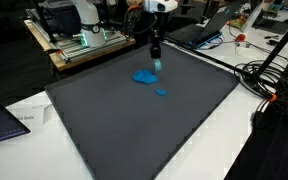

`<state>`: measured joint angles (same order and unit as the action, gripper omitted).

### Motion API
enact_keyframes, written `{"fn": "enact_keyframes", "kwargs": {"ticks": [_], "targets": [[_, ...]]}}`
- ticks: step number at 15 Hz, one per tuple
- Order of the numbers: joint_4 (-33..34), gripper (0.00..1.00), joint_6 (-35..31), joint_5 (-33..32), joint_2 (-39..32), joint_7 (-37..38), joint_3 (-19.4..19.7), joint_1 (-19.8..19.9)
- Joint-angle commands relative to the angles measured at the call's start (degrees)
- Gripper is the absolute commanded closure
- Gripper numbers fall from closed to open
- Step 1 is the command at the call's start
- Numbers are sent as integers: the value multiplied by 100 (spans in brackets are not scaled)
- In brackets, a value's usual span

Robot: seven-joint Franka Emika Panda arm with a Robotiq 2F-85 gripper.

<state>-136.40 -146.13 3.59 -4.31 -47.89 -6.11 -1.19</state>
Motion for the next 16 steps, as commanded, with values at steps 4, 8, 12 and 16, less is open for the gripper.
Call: {"fn": "enact_keyframes", "kwargs": {"ticks": [4,8,12,16], "targets": [[-35,79,898,1119,588,-958,136,10],[157,79,1517,1535,717,-878,344,22],[289,79,1852,1838,792,-837,590,71],[349,79,2018,2025,816,-992,839,166]]}}
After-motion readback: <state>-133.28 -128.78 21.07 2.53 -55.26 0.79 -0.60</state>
